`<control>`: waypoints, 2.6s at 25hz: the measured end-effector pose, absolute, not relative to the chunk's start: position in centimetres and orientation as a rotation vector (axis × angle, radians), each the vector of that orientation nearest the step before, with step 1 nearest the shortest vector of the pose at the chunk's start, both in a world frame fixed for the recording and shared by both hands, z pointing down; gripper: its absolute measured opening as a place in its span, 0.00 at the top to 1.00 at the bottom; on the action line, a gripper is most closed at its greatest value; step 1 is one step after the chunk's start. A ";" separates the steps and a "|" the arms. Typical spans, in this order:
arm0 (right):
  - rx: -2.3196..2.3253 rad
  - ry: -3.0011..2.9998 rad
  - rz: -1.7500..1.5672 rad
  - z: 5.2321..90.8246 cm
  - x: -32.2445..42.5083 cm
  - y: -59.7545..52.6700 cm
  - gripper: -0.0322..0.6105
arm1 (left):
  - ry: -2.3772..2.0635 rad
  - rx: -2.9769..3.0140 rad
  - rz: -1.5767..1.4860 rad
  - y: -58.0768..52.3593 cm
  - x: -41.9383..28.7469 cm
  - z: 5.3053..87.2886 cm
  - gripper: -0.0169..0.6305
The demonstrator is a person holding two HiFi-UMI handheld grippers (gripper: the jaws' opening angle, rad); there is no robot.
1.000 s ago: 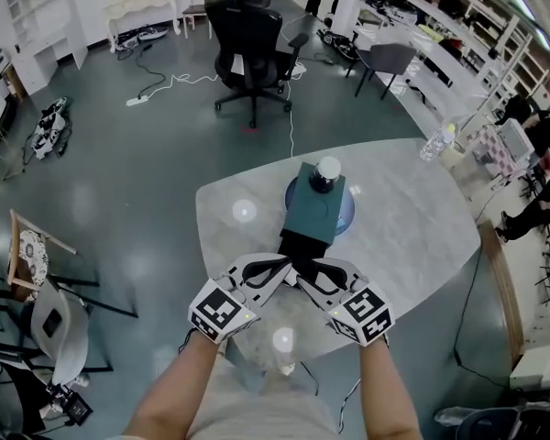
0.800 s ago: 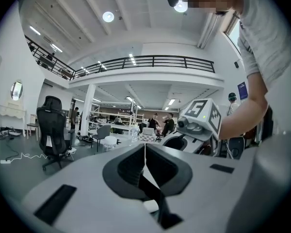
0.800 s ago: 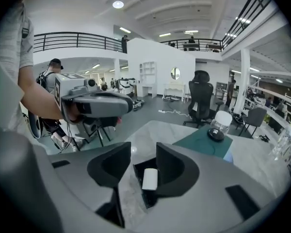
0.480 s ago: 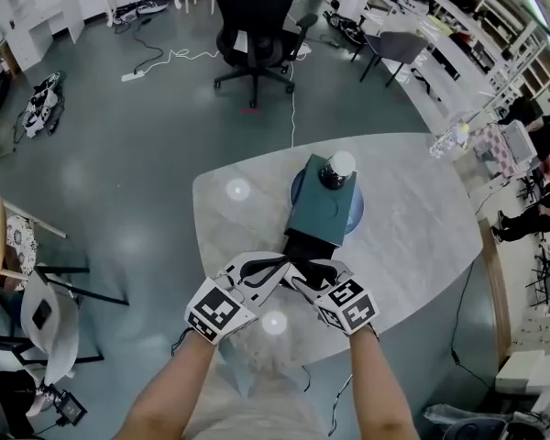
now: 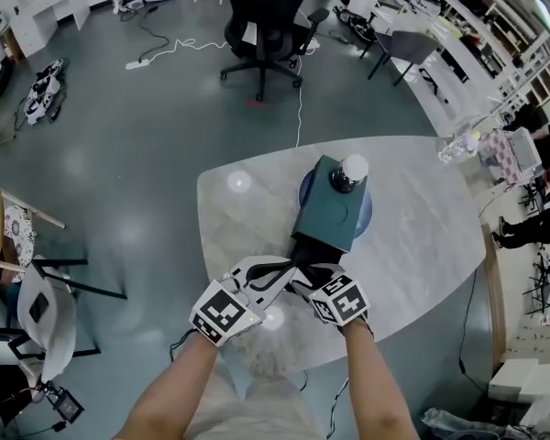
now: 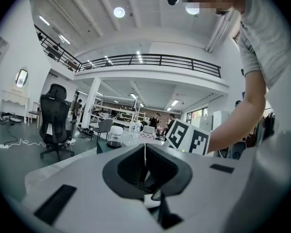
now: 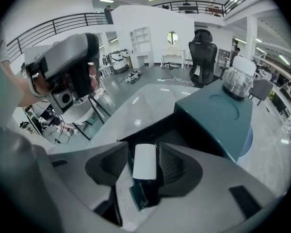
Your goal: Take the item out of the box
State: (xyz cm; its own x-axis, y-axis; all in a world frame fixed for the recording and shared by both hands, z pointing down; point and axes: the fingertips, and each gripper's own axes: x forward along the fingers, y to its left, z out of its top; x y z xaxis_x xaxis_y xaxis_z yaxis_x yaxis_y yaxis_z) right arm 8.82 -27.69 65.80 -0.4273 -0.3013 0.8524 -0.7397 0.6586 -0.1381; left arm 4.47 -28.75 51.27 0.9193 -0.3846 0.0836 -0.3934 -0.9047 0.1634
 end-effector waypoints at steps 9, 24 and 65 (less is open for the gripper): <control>0.746 -1.934 0.685 68.3 8.6 -27.5 0.60 | -0.580 2.899 0.077 -29.1 4.3 51.7 0.94; 0.639 -1.859 0.801 69.9 8.4 -27.6 0.63 | -0.558 2.883 0.083 -29.2 4.3 51.9 0.94; 1.262 -2.270 0.579 53.6 13.6 -29.3 0.67 | -0.490 2.958 0.103 -29.8 8.0 47.7 0.94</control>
State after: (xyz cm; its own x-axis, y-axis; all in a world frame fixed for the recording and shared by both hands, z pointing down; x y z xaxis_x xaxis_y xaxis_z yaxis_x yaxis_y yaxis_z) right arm 13.62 -29.31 53.56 -0.4626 -0.6629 0.5887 -0.8639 0.4864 -0.1311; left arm 8.04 -29.78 47.73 0.9446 -0.3156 0.0905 -0.3252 -0.9370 0.1276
